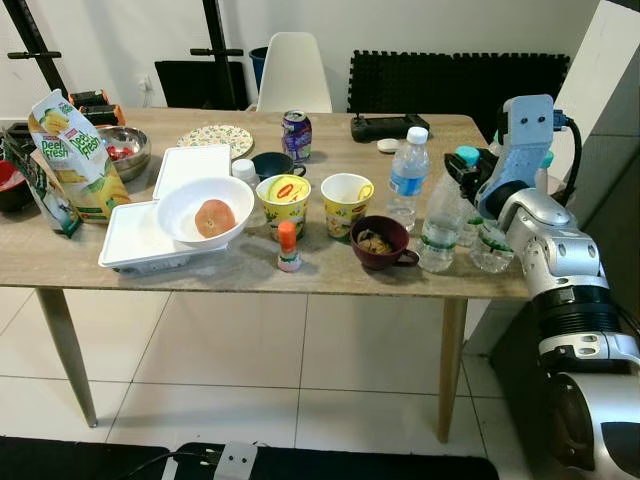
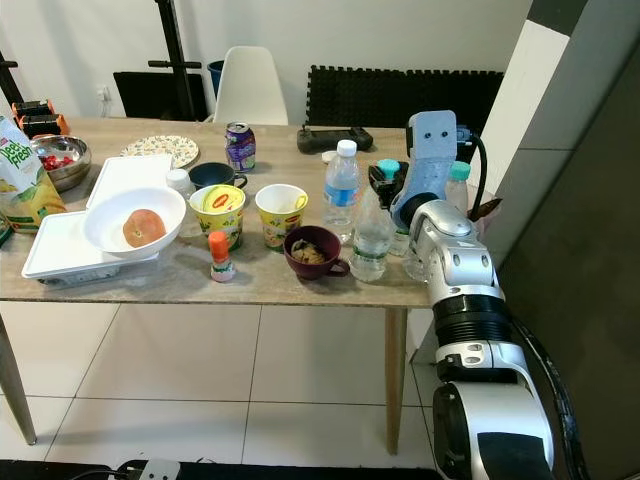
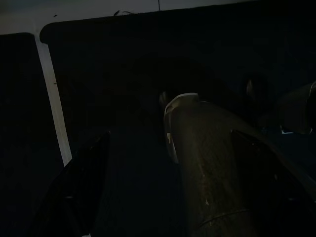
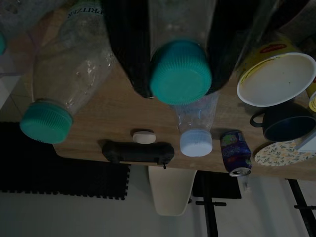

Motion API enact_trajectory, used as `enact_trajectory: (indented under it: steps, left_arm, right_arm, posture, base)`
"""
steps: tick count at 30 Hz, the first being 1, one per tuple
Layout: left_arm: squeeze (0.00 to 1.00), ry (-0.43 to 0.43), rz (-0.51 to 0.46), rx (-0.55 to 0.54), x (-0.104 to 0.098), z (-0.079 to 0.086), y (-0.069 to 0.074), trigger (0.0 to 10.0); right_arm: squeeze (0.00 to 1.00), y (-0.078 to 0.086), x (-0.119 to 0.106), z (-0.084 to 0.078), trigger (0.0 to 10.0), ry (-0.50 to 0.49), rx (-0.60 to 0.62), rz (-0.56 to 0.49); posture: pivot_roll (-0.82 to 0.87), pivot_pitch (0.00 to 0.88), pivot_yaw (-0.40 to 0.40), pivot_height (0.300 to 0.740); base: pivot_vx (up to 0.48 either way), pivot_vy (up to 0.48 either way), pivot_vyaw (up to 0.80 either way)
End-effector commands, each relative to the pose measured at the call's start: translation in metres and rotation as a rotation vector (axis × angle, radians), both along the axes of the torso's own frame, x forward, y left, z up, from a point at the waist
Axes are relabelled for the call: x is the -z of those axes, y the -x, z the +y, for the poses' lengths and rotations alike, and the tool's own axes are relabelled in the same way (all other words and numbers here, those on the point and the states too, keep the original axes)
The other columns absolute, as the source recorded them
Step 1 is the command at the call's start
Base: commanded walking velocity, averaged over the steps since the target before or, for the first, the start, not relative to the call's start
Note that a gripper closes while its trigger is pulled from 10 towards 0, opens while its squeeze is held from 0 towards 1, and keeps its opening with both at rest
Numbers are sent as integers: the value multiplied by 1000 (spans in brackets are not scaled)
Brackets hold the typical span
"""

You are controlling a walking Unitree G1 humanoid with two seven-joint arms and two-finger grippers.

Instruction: Restocking fridge

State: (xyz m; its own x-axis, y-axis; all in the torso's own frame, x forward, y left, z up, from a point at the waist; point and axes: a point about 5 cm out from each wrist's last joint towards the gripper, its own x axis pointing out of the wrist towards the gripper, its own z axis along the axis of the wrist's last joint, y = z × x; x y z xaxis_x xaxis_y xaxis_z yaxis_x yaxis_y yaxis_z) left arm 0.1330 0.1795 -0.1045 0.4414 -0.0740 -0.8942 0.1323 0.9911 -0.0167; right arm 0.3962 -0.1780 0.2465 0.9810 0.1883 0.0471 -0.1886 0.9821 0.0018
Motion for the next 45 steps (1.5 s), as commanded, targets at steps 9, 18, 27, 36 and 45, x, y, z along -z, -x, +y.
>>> enact_trajectory:
  steps: [9, 18, 27, 36, 45]
  left_arm:
    - [0, 1, 50, 7, 4, 0, 13, 10000]
    - [0, 17, 41, -10, 4, -1, 11, 10000]
    - [0, 27, 39, -20, 4, -4, 10, 10000]
    - [0, 25, 39, -18, 3, -4, 8, 10000]
    - [0, 29, 42, -20, 3, -4, 8, 10000]
  right_arm:
    - [0, 1, -4, -8, 0, -14, 29, -17]
    - [0, 9, -28, -10, 7176, -16, -52, -111]
    - [0, 21, -49, -9, 10000, 28, -105, -191]
    - [0, 44, -75, -12, 10000, 81, -232, -268]
    - [0, 92, -85, 1, 10000, 144, -649, -402]
  posture:
    - [-12, 18, -54, 740]
    - [-15, 21, -54, 740]
    - [-22, 22, -51, 740]
    - [-25, 19, -43, 740]
    - [-28, 19, -40, 740]
  base:
    - [0, 0, 0]
    - [0, 0, 0]
    - [0, 0, 0]
    - [0, 0, 0]
    - [0, 0, 0]
